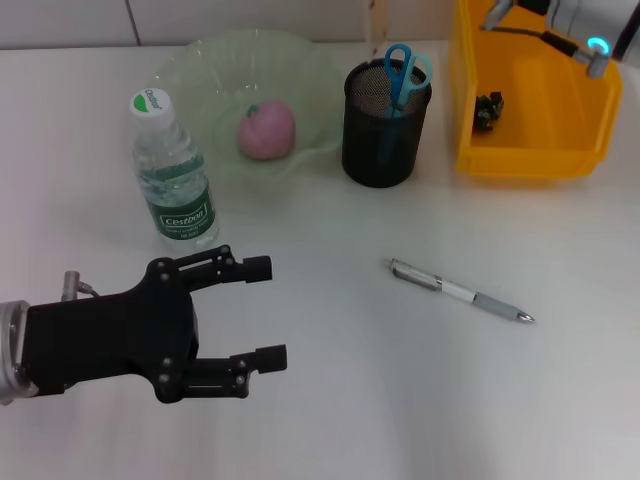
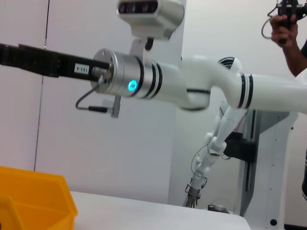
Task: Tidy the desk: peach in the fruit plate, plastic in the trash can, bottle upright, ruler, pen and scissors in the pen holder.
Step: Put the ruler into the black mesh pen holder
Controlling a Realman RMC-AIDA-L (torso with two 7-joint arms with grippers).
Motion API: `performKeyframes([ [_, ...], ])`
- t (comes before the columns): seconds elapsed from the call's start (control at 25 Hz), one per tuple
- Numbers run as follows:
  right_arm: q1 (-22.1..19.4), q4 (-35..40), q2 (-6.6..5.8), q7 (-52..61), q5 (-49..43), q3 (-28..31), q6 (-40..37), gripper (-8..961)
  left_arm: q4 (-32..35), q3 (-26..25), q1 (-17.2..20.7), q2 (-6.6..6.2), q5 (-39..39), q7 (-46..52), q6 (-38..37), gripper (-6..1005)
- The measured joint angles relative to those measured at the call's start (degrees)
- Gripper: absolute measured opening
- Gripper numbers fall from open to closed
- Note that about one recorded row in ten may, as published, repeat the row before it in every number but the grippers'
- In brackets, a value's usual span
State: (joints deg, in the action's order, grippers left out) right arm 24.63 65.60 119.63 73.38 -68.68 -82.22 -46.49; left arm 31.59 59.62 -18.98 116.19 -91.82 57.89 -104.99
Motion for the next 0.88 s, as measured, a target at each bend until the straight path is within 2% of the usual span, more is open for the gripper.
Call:
performKeyframes([
  [0.08, 0.73, -7.18, -0.13, -11.39, 11.55, -0.04, -1.78, 441, -0.2, -0.01, 0.0, 0.04, 0.1, 0.2, -0.04, 839],
  [0.2, 1.17, -10.9, -0.2, -15.55, 15.89, 0.17, -2.84, 447, -0.3, -0.07, 0.05, 0.12, 0.15, 1.13, -0.06, 838],
  [0.52, 2.5, -18.25, -0.09, -17.25, 17.64, 0.5, -3.45, 463, -0.31, -1.33, 0.37, -0.02, 0.02, 2.2, -0.09, 838],
  [0.88, 7.45, -28.18, -0.03, -18.01, 18.52, 0.48, -3.77, 481, 0.15, -1.61, 2.22, 0.3, 0.03, 1.67, -1.45, 838],
])
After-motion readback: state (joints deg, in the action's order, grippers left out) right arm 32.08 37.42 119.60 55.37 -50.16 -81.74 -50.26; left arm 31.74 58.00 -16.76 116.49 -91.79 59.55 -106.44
